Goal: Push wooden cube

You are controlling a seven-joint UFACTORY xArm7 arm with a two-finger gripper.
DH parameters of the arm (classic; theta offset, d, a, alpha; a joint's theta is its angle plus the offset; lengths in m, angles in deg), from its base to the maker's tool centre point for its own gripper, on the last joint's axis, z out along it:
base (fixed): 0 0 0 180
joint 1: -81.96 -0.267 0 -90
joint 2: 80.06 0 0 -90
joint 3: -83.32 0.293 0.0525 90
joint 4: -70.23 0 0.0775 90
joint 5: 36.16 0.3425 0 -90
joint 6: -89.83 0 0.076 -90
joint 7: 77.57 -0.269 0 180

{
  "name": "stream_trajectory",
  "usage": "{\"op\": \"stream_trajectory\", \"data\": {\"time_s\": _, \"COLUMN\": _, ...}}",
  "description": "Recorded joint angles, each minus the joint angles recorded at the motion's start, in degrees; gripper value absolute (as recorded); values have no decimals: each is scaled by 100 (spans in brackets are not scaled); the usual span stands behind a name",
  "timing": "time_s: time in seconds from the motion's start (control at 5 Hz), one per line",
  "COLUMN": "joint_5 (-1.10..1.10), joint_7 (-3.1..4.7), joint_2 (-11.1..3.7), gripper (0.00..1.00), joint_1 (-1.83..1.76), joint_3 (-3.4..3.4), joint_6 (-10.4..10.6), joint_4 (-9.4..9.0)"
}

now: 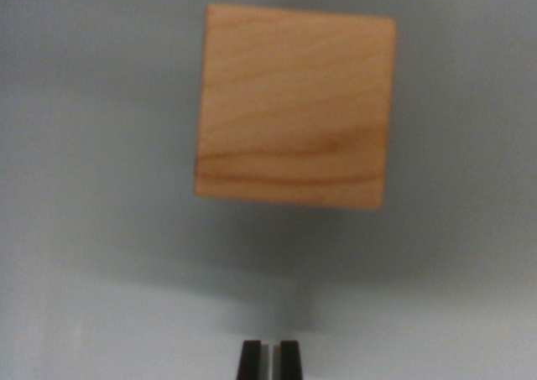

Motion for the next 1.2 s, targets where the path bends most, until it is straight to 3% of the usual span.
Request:
{"op": "stream_trajectory", "data": {"time_s": 0.2, "joint_5": 2, "joint_7": 26, "joint_2": -93, "gripper": 100, "joint_1": 2, "joint_3": -12, "joint_6": -62, "joint_4": 156}}
{"op": "stream_trajectory", "data": {"time_s": 0.4, "joint_5": 2, "joint_7": 26, "joint_2": -93, "gripper": 100, "joint_1": 2, "joint_3": -12, "joint_6": -62, "joint_4": 156}}
{"op": "stream_trajectory", "data": {"time_s": 0.6, "joint_5": 5, "joint_7": 57, "joint_2": -204, "gripper": 100, "joint_1": 3, "joint_3": -26, "joint_6": -137, "joint_4": 344}}
{"op": "stream_trajectory", "data": {"time_s": 0.8, "joint_5": 5, "joint_7": 57, "joint_2": -204, "gripper": 100, "joint_1": 3, "joint_3": -26, "joint_6": -137, "joint_4": 344}}
{"op": "stream_trajectory", "data": {"time_s": 1.0, "joint_5": 7, "joint_7": 90, "joint_2": -325, "gripper": 100, "joint_1": 6, "joint_3": -41, "joint_6": -218, "joint_4": 548}}
{"op": "stream_trajectory", "data": {"time_s": 1.2, "joint_5": 7, "joint_7": 90, "joint_2": -325, "gripper": 100, "joint_1": 6, "joint_3": -41, "joint_6": -218, "joint_4": 548}}
